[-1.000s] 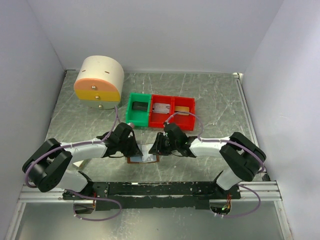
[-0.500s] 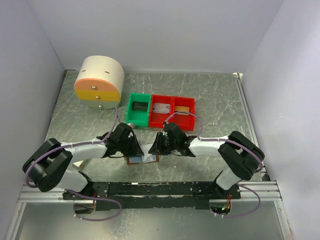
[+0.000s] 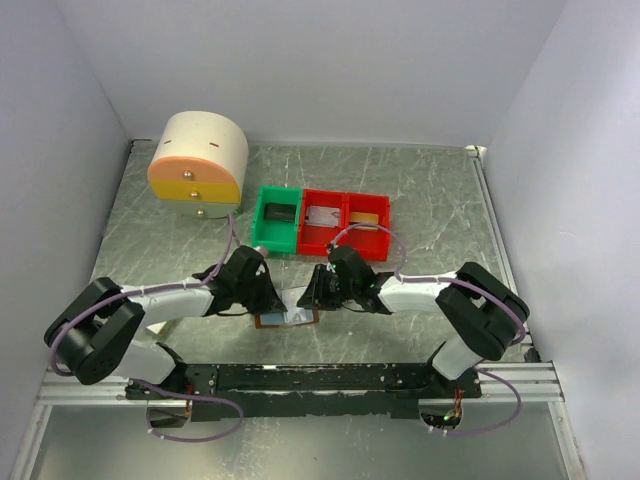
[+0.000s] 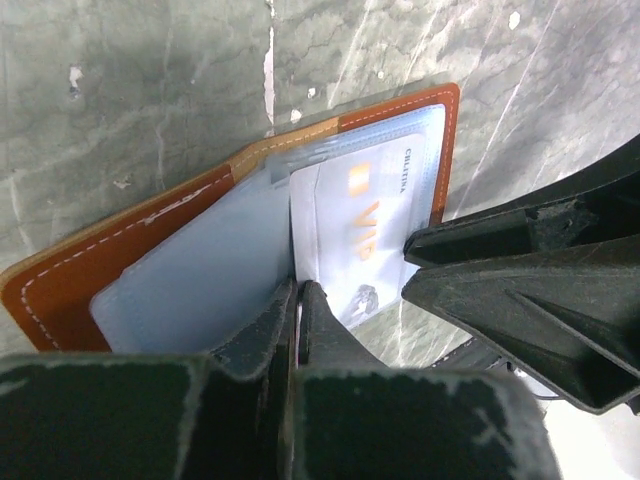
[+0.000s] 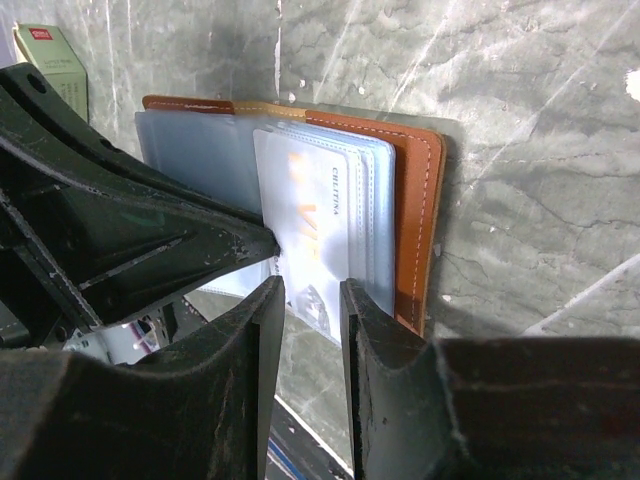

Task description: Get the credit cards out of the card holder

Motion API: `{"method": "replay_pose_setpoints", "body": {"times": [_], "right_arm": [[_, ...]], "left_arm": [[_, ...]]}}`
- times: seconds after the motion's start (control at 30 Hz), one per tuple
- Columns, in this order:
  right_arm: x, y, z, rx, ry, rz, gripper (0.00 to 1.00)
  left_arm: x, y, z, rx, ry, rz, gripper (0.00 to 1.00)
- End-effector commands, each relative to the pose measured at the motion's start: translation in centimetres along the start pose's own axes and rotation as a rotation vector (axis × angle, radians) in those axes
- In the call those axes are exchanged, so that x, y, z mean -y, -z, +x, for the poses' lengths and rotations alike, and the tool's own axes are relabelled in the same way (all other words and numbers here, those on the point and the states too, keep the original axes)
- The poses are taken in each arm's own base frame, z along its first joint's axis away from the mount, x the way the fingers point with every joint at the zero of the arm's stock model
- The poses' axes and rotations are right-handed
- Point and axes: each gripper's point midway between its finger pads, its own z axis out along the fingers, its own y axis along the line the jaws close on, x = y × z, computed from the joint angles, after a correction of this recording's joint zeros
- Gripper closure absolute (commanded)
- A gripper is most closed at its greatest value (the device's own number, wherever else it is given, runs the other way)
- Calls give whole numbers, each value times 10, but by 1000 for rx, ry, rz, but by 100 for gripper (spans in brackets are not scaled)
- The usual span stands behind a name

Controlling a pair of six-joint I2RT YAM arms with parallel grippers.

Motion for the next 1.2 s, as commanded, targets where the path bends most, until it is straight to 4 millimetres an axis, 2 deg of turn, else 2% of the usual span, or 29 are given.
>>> {"method": "replay_pose_setpoints", "body": {"times": [0.0, 0.37, 0.6, 0.8, 1.0, 1.17], "right_arm": [[33, -1, 13, -26, -3, 128, 70], [33, 0, 12, -24, -2, 133, 69], [24, 0, 11, -30, 6, 90, 69], [-2, 7, -3, -4, 67, 37, 69], [-23, 10, -14, -1, 116, -7, 69], [-15, -1, -6, -36, 93, 2, 69]], "left_arm": [[-20, 6, 1, 23, -27, -99, 93], [-18, 17, -1, 45, -39, -97, 93], [-15, 8, 3, 1, -41, -81, 76], [-17, 6, 5, 2, -29, -79, 63], [-18, 5, 7, -1, -23, -79, 59], [-17, 5, 6, 1, -24, -74, 57]]}}
